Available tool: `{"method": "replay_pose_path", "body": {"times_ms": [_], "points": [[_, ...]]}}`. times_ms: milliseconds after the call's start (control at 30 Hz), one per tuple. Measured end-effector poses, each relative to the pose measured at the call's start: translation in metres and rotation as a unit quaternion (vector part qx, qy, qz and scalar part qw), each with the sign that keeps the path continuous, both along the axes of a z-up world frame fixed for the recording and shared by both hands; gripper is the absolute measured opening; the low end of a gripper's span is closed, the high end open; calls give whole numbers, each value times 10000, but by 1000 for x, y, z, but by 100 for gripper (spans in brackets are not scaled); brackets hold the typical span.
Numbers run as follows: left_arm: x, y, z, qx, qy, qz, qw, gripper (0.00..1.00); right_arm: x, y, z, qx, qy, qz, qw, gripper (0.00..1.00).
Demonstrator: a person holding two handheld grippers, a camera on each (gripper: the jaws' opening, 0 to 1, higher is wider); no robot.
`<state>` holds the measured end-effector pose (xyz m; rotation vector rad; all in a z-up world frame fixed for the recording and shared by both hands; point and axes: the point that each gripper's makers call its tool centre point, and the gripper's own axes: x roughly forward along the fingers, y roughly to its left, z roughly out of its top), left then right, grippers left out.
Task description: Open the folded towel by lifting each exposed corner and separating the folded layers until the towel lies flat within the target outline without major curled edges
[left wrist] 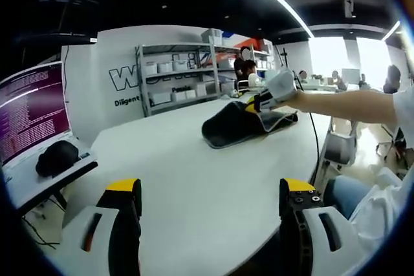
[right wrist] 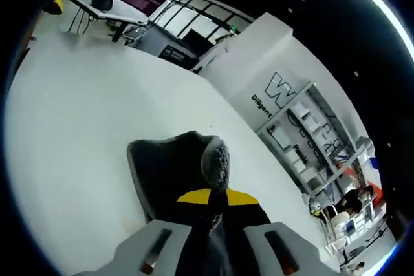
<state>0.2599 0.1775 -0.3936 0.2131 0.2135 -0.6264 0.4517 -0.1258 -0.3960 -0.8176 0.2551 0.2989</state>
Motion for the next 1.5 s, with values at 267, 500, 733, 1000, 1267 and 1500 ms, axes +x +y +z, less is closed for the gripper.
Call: {"method": "replay_pose_path", "body": {"times_ms": [267,500,733,1000,1267,1500], "points": [[0,0,0,1,3,2,10000,87,1,-27,16,-8,-128,-202,9997,2],[1,-1,-1,15,12,-11,10000,87,-1,-43,26,-6,-244,-349,9991,2],[1,0,-1,17,14,-6,10000,87,-10,-55,41,48,-397,-506,9979,2],[1,-1,-1,33,17,-16,10000,87,-12,-86,52,102,-519,-752,9958,2],[0,-1,-1,38,20,-17,10000,87,-15,-116,58,127,-585,-1027,9929,2],[0,-2,-1,40,26,-19,10000,87,-22,-146,58,193,-647,-1340,9887,2]]}}
